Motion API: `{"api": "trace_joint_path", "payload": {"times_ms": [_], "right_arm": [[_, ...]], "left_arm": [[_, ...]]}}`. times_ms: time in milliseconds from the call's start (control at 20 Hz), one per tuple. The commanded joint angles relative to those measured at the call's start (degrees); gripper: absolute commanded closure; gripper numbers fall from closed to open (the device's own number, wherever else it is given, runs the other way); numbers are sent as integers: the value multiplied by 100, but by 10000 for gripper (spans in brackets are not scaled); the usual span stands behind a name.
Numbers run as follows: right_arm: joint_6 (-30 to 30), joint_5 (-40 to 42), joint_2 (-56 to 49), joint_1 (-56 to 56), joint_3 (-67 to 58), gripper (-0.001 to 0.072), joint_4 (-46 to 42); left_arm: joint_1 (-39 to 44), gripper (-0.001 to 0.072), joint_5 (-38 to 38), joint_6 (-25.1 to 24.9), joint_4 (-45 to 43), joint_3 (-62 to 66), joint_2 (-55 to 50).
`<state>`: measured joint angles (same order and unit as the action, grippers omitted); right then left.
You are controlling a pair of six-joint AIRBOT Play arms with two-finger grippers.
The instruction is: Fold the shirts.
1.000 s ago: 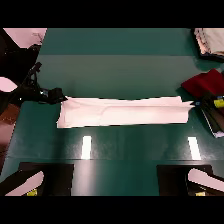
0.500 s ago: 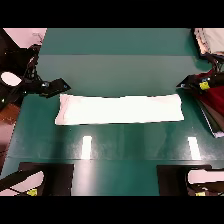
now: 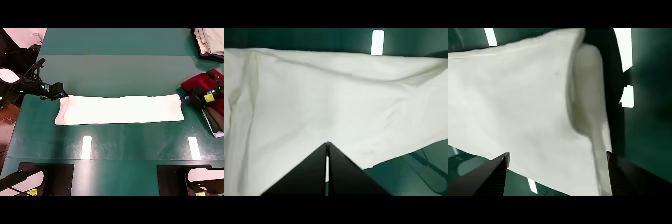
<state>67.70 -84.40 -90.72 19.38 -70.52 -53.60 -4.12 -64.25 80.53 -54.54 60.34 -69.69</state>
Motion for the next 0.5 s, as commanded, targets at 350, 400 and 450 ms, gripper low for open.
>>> {"api": "trace_joint_path", "payload": {"times_ms": [350, 400, 450], "right_arm": [[-988, 282, -678, -37, 667, 21, 1051], [-1025, 302, -706, -162, 667, 49, 1054], [-1095, 326, -706, -275, 667, 134, 1040]], "left_arm": [[-2, 671, -133, -13, 61, 9, -7], [-2, 671, -138, -13, 61, 9, -7], [-2, 671, -140, -13, 63, 9, -7]]}}
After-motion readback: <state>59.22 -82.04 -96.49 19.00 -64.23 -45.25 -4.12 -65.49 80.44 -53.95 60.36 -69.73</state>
